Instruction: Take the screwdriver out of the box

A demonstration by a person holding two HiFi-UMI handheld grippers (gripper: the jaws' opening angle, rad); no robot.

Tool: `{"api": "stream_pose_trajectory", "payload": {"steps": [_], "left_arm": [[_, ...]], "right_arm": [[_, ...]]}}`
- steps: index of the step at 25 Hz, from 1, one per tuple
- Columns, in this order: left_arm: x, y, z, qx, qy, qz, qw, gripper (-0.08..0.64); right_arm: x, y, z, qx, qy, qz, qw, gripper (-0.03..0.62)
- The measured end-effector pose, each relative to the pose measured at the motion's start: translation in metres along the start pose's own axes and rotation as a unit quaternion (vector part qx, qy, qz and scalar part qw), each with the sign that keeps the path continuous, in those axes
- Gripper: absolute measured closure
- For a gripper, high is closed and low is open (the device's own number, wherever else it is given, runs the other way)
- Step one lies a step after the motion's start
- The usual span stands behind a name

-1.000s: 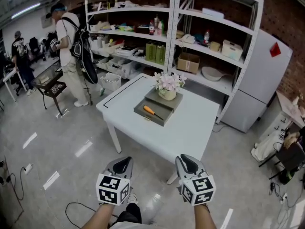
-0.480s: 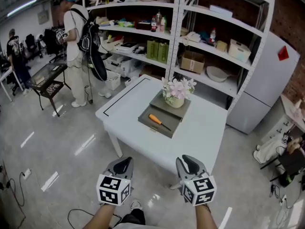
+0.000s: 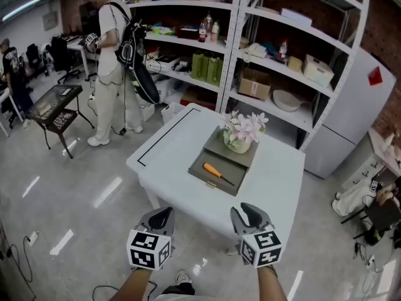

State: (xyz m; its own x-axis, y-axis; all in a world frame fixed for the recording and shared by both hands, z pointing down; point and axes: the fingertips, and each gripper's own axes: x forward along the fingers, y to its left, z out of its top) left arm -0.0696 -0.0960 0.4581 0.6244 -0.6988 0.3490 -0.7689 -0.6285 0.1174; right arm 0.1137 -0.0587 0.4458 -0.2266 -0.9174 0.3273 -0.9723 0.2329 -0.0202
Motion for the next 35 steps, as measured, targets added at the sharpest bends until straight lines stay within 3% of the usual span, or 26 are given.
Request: {"api": "stream_pose_trajectory", "payload": {"steps": [15,28,35], "left_arm": [[0.033,0.05,0.016,-0.004,-0.007,-0.017,0.9998,0.557],[0.089,0.079,0.027,-0.005,0.003,-0.001,1.0,0.557],[0.137,0.087,0.042,-0.006,0.016,0.001,0.9998,0.557]], "right_arm": [[0.066,-0.002,0.018,-0.016,0.026,-0.004,1.0,0.453],[0.144,-0.033,0.016,-0.041,0.088,0.047,0.994,0.437],[0.186,-0.051,0.005,-0.045,0.139,0.086,0.986,0.417]]}}
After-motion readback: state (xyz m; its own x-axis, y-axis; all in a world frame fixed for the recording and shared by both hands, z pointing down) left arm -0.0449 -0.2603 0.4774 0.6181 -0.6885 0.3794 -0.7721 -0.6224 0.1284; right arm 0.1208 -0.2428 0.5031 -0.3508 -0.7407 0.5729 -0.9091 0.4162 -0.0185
